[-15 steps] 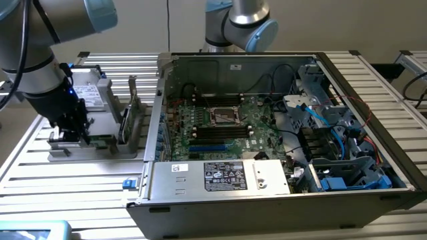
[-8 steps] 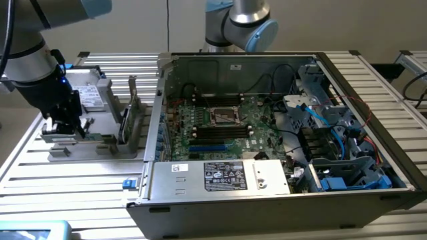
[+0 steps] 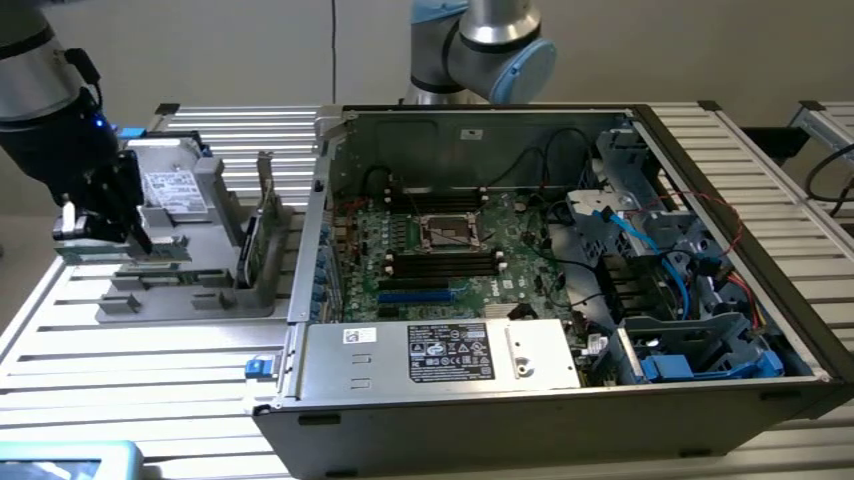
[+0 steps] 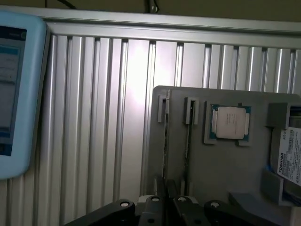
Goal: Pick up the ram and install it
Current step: 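Pick up the ram and move it above insertion slot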
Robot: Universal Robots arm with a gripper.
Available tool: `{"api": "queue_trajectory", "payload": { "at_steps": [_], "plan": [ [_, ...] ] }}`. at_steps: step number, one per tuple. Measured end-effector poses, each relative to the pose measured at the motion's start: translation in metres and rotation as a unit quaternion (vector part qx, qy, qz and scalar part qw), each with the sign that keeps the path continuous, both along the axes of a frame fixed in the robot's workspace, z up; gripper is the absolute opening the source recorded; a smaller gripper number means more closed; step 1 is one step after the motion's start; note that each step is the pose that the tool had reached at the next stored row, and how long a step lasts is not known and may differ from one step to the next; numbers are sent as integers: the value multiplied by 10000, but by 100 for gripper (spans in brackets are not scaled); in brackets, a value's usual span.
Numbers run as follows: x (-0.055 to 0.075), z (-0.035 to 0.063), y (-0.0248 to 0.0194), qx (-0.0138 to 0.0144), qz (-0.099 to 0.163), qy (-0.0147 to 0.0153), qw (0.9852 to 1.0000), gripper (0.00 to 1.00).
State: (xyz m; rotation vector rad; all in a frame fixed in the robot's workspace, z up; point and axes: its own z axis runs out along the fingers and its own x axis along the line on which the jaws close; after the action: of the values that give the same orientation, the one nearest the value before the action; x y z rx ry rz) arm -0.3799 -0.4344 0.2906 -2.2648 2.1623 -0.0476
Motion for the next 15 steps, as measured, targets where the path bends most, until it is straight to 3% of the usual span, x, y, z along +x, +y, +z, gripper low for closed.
{"api": "queue_trajectory", "payload": {
  "at_steps": [7,12,15],
  "plan": [
    [-6,316,-12,0,4,0,10000,13],
    [6,547,-59,-1,4,5,10000,13],
    [86,681,-108,0,5,21,10000,13]
  ]
}}
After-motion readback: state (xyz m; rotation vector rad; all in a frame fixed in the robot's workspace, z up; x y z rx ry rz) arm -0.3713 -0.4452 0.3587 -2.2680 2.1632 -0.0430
